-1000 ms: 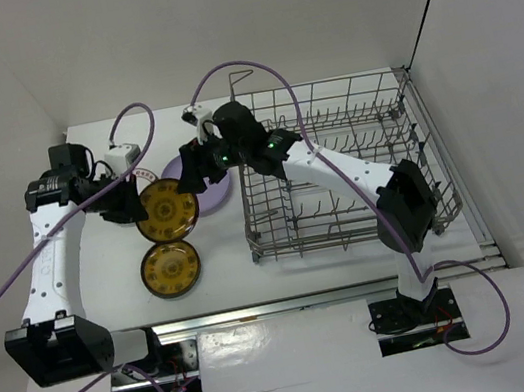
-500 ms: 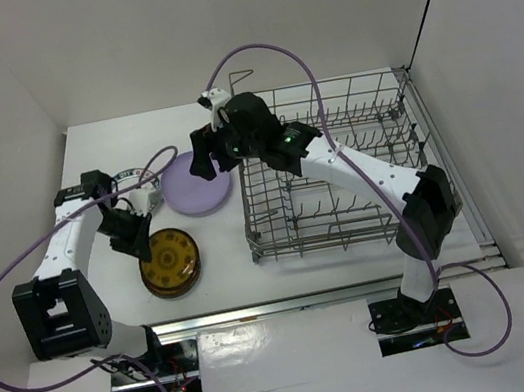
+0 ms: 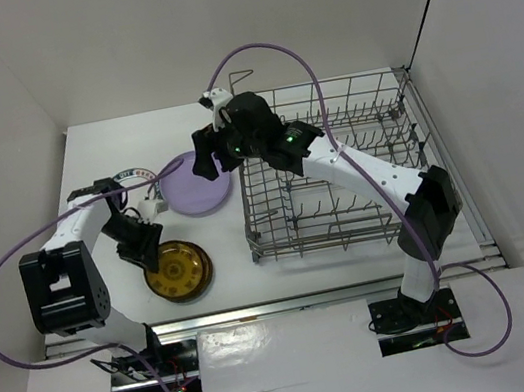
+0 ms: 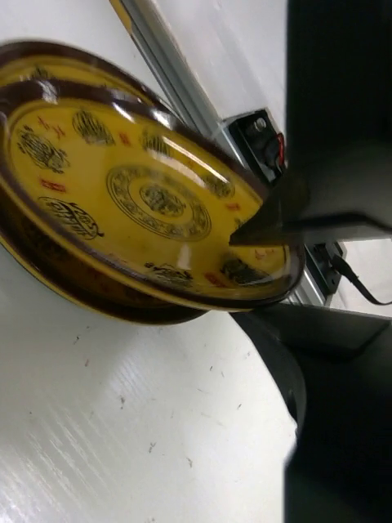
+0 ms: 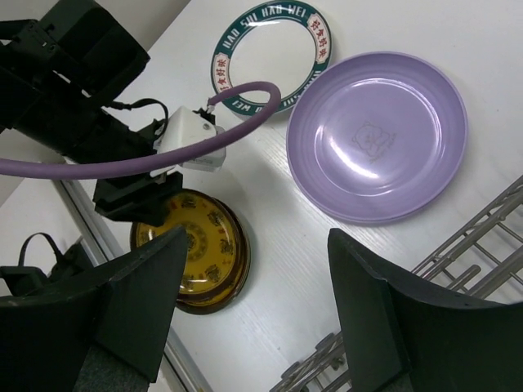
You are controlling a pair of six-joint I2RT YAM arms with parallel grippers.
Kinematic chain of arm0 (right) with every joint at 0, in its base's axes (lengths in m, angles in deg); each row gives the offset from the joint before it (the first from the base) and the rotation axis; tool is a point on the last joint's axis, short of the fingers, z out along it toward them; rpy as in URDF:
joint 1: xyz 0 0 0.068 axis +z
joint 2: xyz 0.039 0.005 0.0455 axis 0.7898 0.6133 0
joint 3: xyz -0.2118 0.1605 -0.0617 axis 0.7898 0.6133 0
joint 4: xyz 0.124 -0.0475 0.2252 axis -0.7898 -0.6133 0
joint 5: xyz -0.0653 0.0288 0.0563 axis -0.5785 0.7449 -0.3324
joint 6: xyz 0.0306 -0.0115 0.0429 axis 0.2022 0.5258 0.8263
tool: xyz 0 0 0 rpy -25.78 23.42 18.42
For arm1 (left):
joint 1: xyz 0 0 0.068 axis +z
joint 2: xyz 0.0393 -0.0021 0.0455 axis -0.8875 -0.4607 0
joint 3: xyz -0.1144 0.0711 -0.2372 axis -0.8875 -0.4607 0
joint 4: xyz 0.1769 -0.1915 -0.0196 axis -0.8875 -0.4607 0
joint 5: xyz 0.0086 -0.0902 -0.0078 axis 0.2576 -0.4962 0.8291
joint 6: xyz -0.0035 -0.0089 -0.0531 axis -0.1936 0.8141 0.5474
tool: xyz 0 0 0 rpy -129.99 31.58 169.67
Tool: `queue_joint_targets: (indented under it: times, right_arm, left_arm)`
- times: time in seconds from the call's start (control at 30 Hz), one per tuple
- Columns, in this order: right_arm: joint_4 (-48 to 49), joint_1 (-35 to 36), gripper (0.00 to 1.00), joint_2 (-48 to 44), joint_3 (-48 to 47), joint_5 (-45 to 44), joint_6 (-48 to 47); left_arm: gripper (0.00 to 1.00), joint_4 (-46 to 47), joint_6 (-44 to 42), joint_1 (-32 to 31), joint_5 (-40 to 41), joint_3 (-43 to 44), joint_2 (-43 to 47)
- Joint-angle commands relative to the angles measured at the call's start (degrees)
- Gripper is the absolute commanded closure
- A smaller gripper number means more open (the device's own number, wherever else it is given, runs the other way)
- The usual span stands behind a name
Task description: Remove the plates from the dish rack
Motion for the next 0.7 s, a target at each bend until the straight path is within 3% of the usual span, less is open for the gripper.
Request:
queue_joint_targets:
  times: [0.0, 0.13, 0.47, 0.53, 0.67]
  right_arm:
    - [-0.08, -0.65, 0.23, -2.12, -0.77, -0.95, -1.43]
    - [-0.08, -0.65, 0.23, -2.12, -0.77, -0.95, -1.43]
    - [-2.44, -0.65, 0.23, -2.64, -0.77, -3.49, -1.43]
    - [-5.24, -1.18, 0.22, -4.12, -0.77, -7.43, -1.43]
    - [-10.96, -4.33, 0.16, -9.4, 1.77, -20.17, 1.55]
  left_arm:
    - [0.48, 0.89, -1.9, 0.14, 2.6, -0.48, -0.71]
    - [0.33, 1.51, -1.28, 0.14, 4.36, 0.05, -0.71]
    - [0.33, 4.39, 1.43, 0.14, 4.36, 1.1, 1.65]
    - [0.33, 8.87, 8.33, 0.66, 6.46, 1.11, 5.94]
    - [0.33, 21.26, 22.48, 1.9, 20.12, 1.11, 16.06]
